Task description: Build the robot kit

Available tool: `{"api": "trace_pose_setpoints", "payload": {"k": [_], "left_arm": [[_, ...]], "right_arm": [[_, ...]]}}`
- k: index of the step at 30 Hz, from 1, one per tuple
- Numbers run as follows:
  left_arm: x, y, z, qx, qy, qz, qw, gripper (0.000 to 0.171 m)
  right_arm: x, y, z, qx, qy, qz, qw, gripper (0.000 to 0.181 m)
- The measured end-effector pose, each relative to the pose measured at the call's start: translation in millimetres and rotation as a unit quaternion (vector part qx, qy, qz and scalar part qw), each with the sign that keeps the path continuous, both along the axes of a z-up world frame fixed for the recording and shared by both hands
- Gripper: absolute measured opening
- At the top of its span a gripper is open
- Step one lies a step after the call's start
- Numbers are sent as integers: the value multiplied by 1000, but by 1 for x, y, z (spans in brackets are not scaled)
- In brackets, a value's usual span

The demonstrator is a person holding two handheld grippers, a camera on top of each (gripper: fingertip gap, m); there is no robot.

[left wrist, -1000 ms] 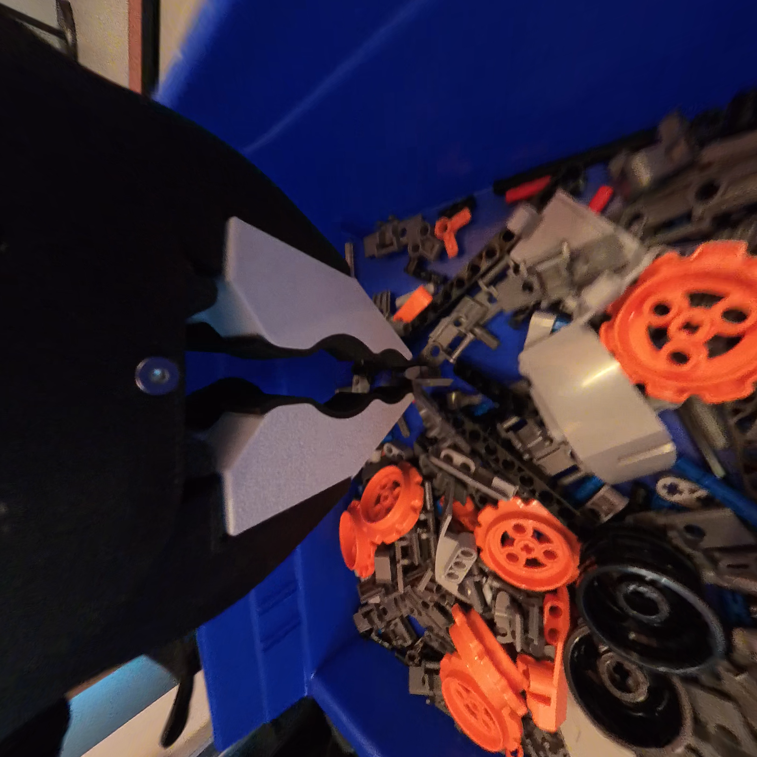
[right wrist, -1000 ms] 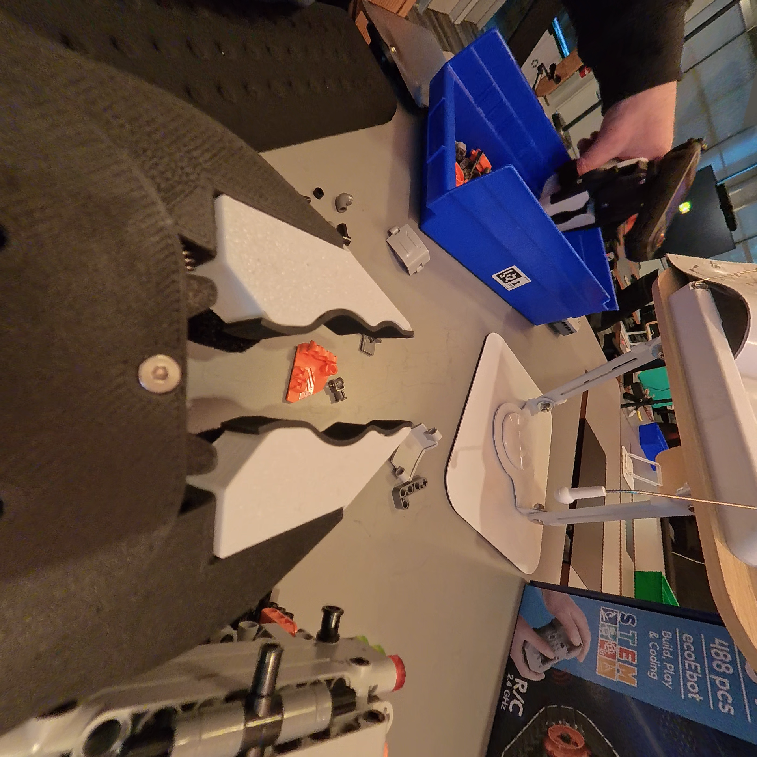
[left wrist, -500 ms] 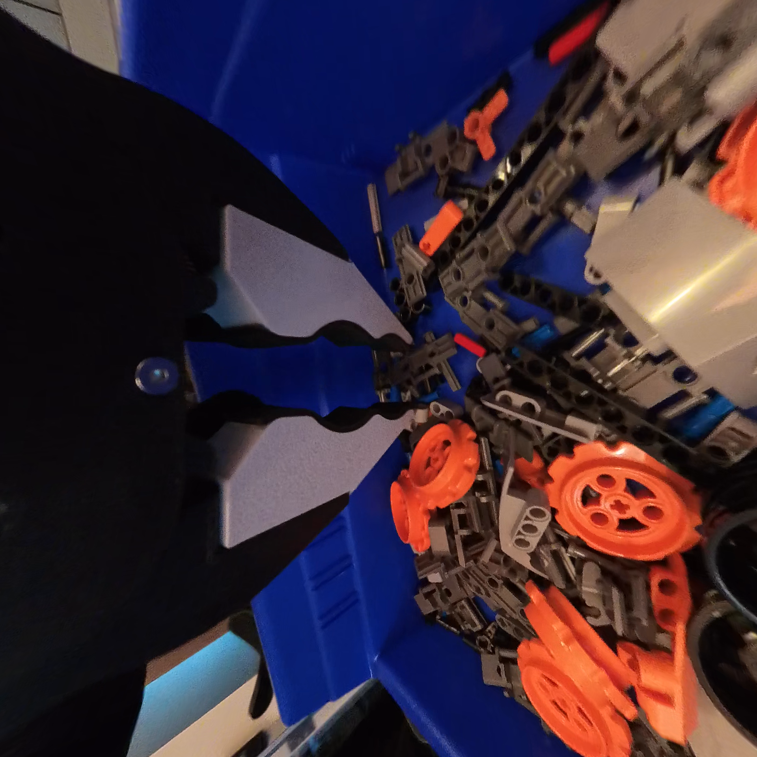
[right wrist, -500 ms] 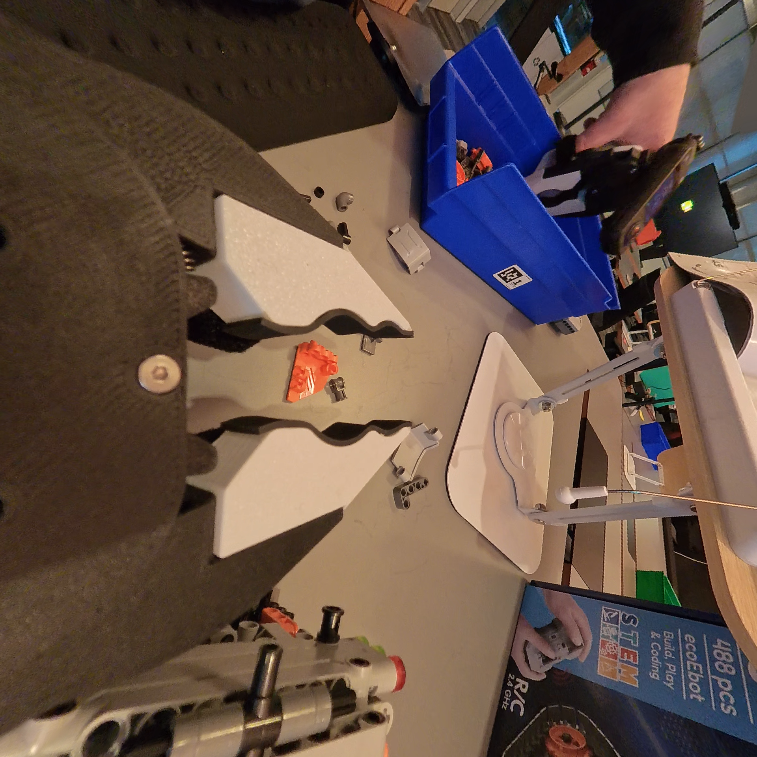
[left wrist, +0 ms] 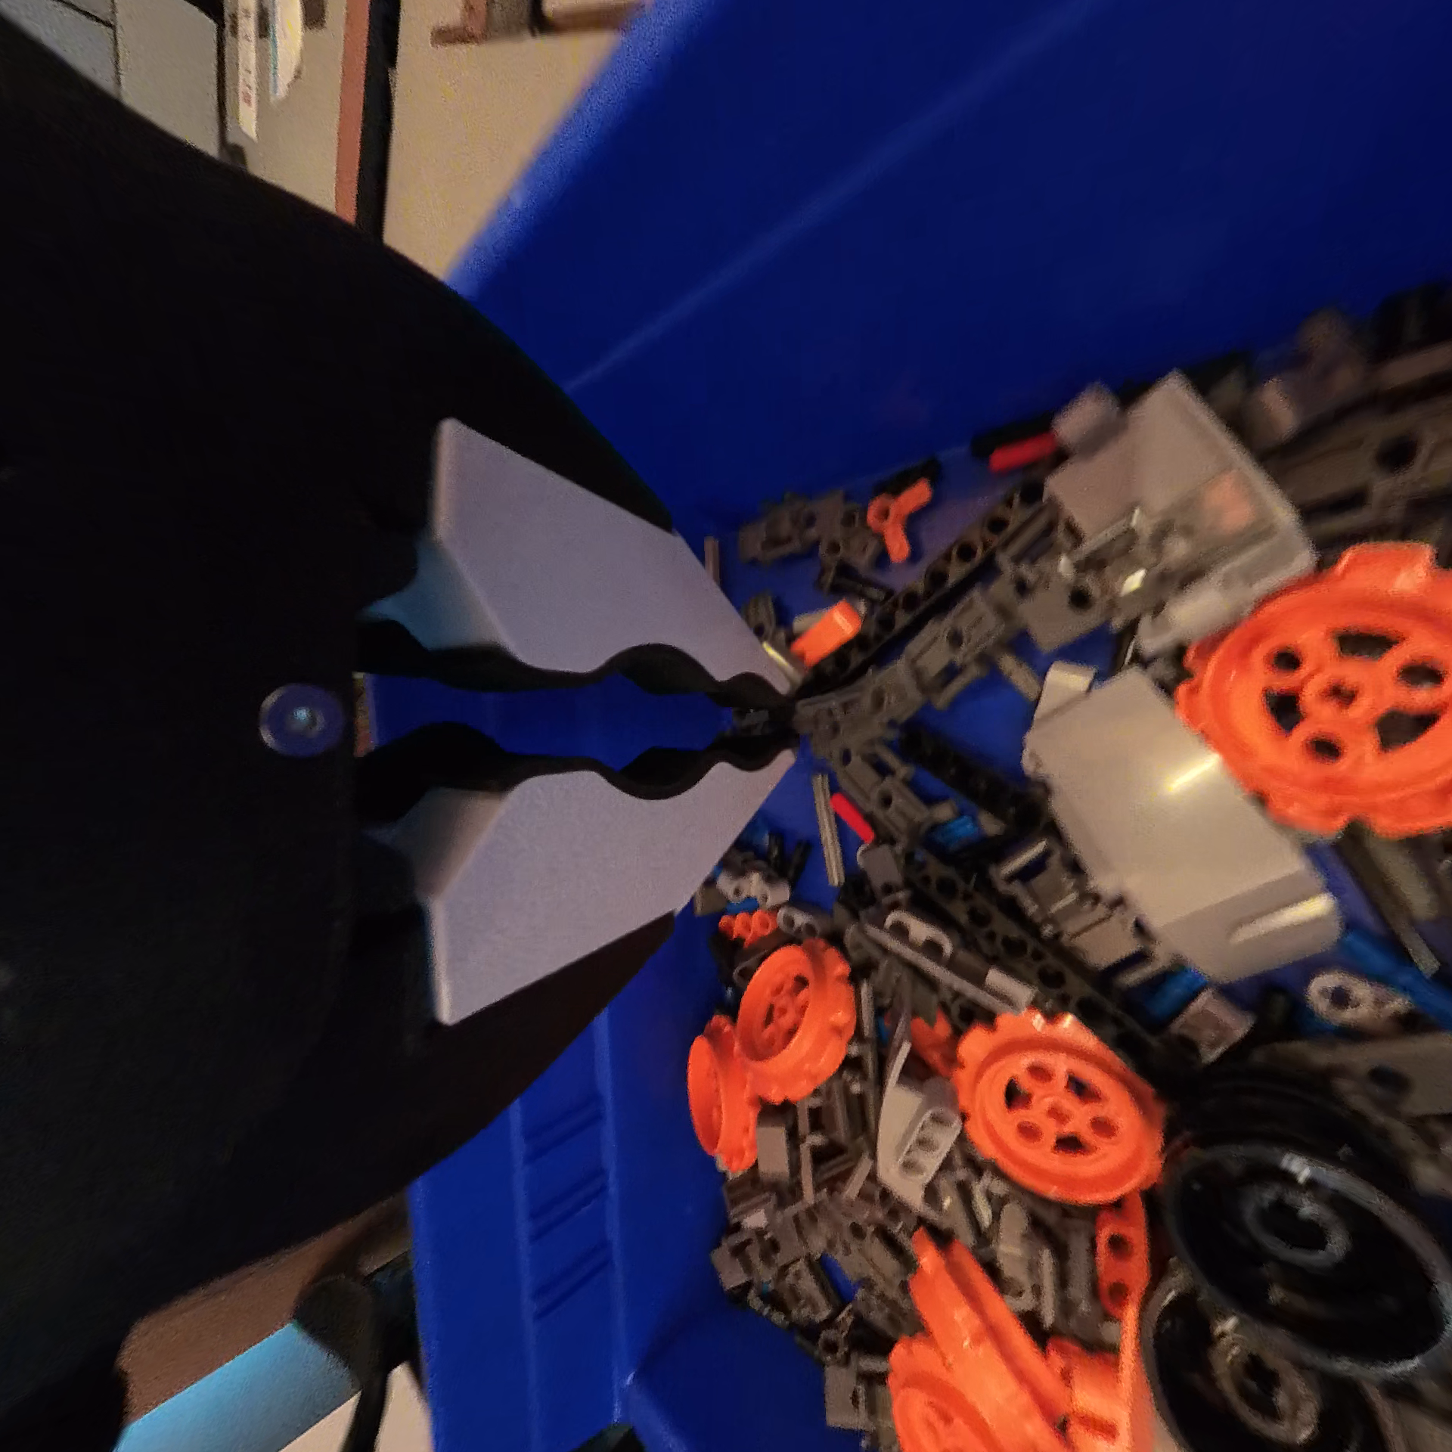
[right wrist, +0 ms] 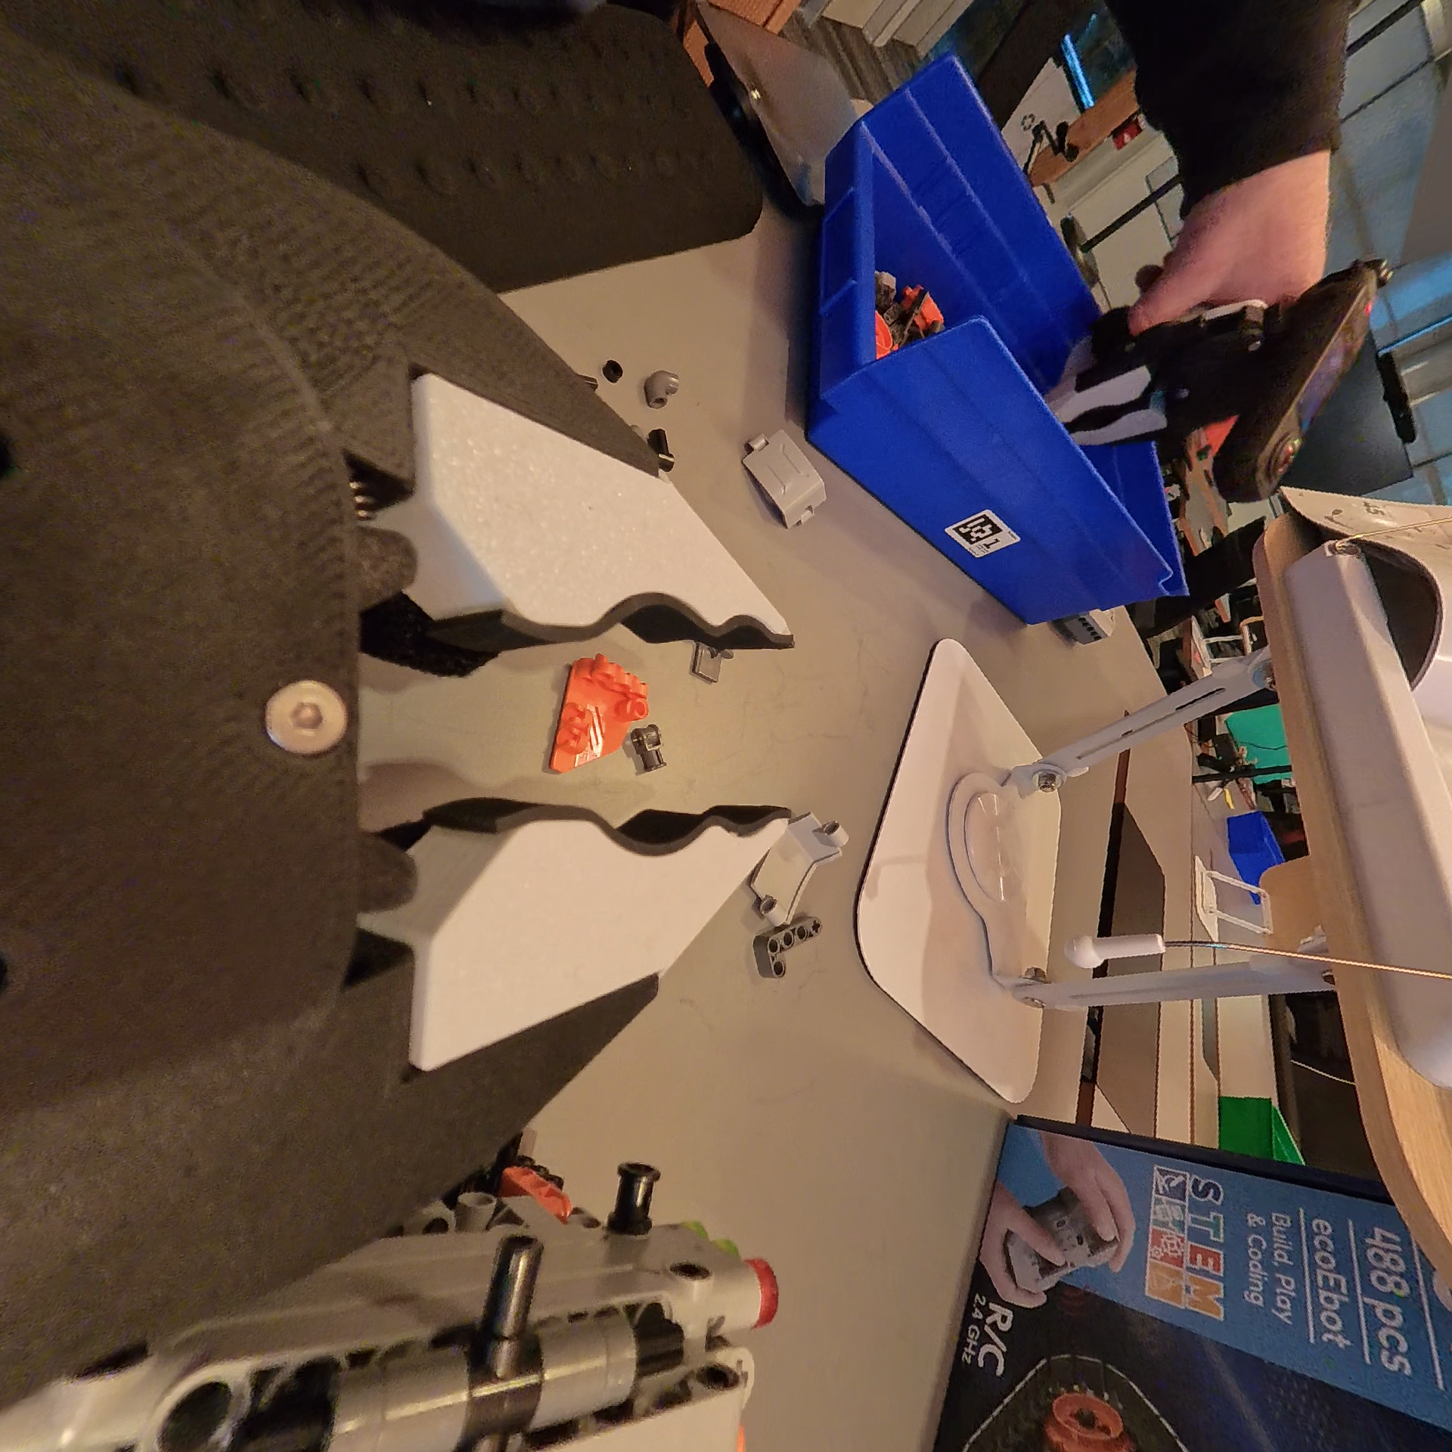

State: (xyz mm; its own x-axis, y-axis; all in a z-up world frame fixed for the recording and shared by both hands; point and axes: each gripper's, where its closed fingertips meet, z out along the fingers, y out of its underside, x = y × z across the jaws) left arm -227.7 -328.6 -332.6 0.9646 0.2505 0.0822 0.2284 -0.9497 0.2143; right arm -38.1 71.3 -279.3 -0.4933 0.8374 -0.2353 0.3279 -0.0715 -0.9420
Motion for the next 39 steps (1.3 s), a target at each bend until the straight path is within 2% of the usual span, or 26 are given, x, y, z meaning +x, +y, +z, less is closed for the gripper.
{"api": "trace_pose_setpoints", "payload": {"k": [4,6,8,10,17,20,21,24,27,29,32,36,39], "left_arm": [[-7,1,3,6,6,-4,1000,14],[3,1,7,13,-24,5,1000,17],[3,0,14,19,-15,3,1000,17],[19,2,18,28,-50,-2,998,18],[55,-21,-3,-68,-105,-64,990,19],[55,-22,-10,-81,-105,-66,989,11],[53,-20,-11,-77,-101,-68,990,6],[48,-16,-10,-61,-98,-60,991,5],[18,-7,-4,-30,-44,-39,998,5],[1,4,3,3,-9,-32,999,13],[-4,6,13,15,-1,-36,999,20],[15,1,21,16,-37,-51,998,21],[48,0,21,13,-104,-64,992,23]], "right_arm": [[0,0,0,0,1,-1,1000,37],[0,1,1,-1,1,-1,1000,37],[0,1,1,-2,1,-1,1000,37],[0,0,0,-1,1,-1,1000,37],[0,0,0,-1,-1,0,1000,37],[0,0,0,-1,-1,0,1000,37],[0,0,0,-1,0,0,1000,37],[0,0,0,-2,0,0,1000,37],[0,0,0,-2,0,0,1000,37],[0,0,0,-1,0,0,1000,37],[0,0,0,-2,0,0,1000,37],[0,0,0,-2,0,0,1000,37],[0,0,0,-2,-2,1,1000,37]]}}
